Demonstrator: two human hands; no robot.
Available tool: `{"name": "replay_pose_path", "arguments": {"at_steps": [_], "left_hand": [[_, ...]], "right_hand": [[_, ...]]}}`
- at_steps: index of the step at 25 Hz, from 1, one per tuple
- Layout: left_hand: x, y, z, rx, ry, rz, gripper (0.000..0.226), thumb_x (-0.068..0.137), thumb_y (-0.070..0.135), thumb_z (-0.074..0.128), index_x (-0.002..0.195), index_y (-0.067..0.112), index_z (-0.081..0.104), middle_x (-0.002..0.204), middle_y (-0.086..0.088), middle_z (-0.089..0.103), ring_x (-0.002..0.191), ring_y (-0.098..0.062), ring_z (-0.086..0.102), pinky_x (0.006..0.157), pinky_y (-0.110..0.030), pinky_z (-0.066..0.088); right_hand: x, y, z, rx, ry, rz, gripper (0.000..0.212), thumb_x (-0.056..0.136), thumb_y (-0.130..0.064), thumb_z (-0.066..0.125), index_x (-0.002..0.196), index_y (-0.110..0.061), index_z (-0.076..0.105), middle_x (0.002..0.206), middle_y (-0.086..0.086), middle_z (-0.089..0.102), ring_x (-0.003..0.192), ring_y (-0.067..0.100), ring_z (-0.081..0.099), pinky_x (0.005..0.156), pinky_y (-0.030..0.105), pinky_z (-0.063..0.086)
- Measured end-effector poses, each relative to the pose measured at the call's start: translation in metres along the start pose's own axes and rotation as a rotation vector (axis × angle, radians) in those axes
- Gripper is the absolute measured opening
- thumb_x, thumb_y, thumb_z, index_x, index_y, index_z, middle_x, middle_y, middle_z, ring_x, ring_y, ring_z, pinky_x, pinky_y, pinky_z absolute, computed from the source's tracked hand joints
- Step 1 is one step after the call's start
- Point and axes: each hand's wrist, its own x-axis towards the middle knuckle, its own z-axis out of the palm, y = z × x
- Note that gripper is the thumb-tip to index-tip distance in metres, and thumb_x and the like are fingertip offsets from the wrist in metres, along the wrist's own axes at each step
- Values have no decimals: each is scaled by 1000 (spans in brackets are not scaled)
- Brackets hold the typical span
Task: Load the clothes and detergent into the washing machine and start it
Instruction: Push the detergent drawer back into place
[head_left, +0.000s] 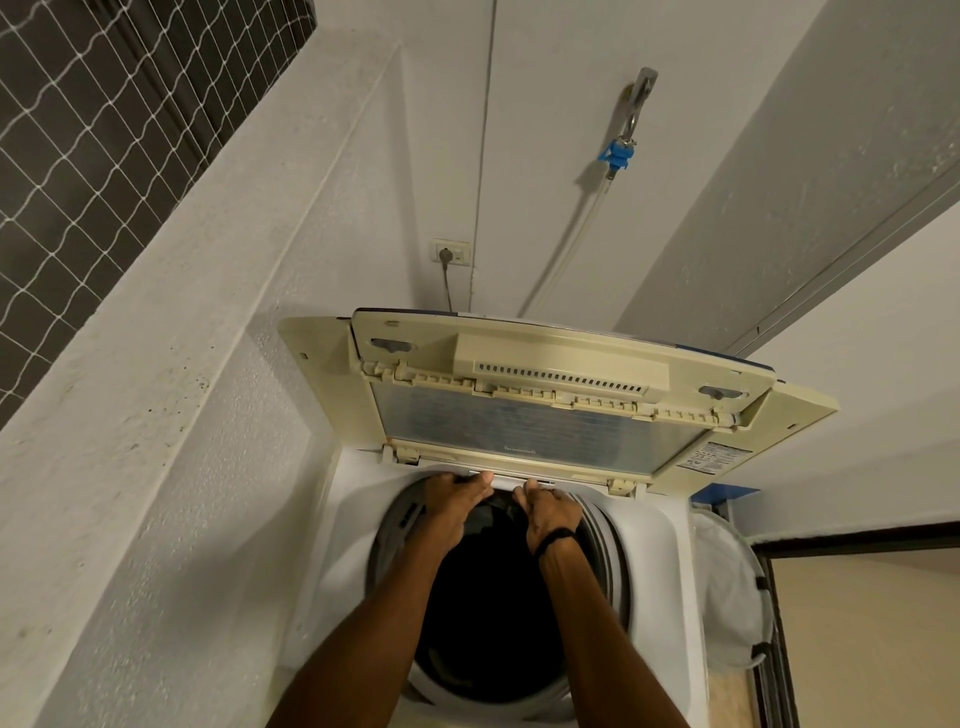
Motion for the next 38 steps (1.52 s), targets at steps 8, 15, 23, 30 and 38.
{"name": "replay_pose_path", "arguments": {"at_steps": [8, 15, 23, 30, 38], "left_hand": [[0, 4, -1, 14, -17, -35, 35, 81, 8, 76, 113, -3, 67, 106, -20, 72, 91, -29, 72, 77, -28, 60], [-4, 11, 3, 57, 19, -96, 36, 81, 5, 76, 113, -7, 65, 110, -23, 70, 97, -34, 70, 90, -40, 56], [-42, 44, -13, 57, 75, -7, 35, 87, 13, 70, 115, -5, 60, 109, -15, 63, 85, -24, 66, 74, -34, 61], [-188, 152, -16, 407, 323, 1006, 28, 92, 35, 65, 113, 16, 66, 95, 6, 73, 82, -3, 68, 72, -16, 56], [-165, 245, 21, 1277, 339, 1175, 58, 95, 65, 28, 125, 27, 59, 126, 1, 63, 122, -19, 51, 114, -40, 25]], "right_hand": [[-1, 1, -5, 55, -78, 11, 7, 93, 1, 58, 95, 6, 63, 119, 28, 63, 91, 25, 67, 94, 35, 51], [13, -4, -13, -243, -63, -67, 33, 97, 0, 49, 127, 14, 48, 125, 29, 59, 82, 23, 64, 93, 39, 55], [-36, -13, -22, -963, -33, -463, 35, 91, -33, 62, 75, -4, 73, 85, 16, 74, 84, 30, 68, 73, 32, 51], [-178, -84, -18, -885, -336, -941, 17, 92, -30, 63, 89, -19, 74, 81, 4, 75, 73, 19, 70, 68, 37, 60], [-194, -184, 22, -1179, 51, -1550, 48, 94, -48, 47, 119, -12, 67, 112, 14, 71, 118, 32, 54, 105, 38, 37]]}}
